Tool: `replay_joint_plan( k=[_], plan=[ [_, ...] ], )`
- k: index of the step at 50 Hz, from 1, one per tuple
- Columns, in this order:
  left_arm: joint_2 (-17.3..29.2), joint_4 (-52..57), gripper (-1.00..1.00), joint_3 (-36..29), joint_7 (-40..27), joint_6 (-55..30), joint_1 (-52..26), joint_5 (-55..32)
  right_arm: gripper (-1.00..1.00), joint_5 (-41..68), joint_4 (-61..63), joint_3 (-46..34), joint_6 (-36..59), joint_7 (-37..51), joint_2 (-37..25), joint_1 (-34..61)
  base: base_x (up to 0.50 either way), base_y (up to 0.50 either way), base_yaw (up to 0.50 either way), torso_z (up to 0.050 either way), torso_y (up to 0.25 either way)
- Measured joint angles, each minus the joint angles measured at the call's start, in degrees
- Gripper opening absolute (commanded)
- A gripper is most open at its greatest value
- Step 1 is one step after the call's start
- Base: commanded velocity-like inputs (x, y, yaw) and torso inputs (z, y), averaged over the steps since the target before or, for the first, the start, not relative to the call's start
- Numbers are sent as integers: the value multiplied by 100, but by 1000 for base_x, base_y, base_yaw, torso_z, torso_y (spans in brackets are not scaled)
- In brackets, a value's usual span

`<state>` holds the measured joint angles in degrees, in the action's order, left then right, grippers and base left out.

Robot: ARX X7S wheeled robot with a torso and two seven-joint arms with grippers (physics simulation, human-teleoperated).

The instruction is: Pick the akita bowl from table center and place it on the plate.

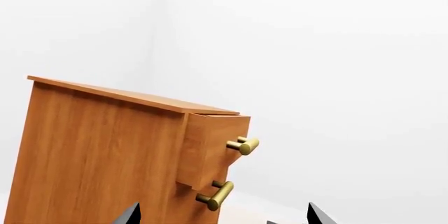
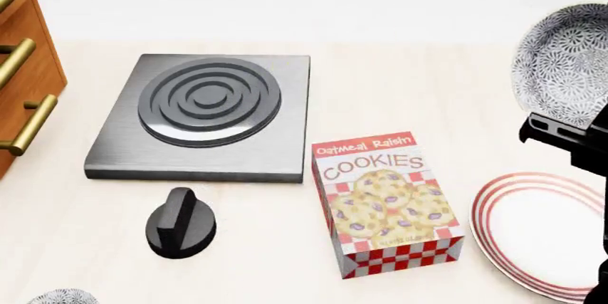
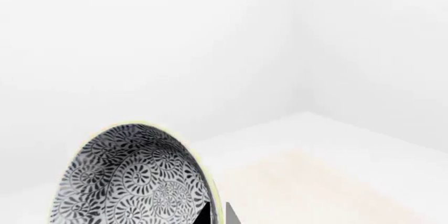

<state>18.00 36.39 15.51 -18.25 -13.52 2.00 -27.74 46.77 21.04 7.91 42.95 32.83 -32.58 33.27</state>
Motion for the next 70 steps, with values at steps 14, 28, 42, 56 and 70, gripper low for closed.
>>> replay_joint_plan(
  k=[14,28,42,56,70],
  plan=[
    [15,-17,100,-9,-21,32,9,-13,-100,569,-540,342,400,108,150,42,0,0,0,0,1],
    [35,-26,100,-29,-45,49,10,-22,-100,1713,-1299,883,1047,739,312,354,0,0,0,0,0],
    [11,-124,100,-64,-93,103,-36,16,-100,3740,-2952,1680,1780,2369,496,1209,0,0,0,0,1],
    [-22,-194,100,-92,-91,247,-3,78,-100,4257,-3797,1893,1808,3167,474,1755,0,0,0,0,0],
    [-17,-213,100,-116,-96,315,28,96,-100,3982,-4336,1698,1700,3295,299,1990,0,0,0,0,1]
  ],
)
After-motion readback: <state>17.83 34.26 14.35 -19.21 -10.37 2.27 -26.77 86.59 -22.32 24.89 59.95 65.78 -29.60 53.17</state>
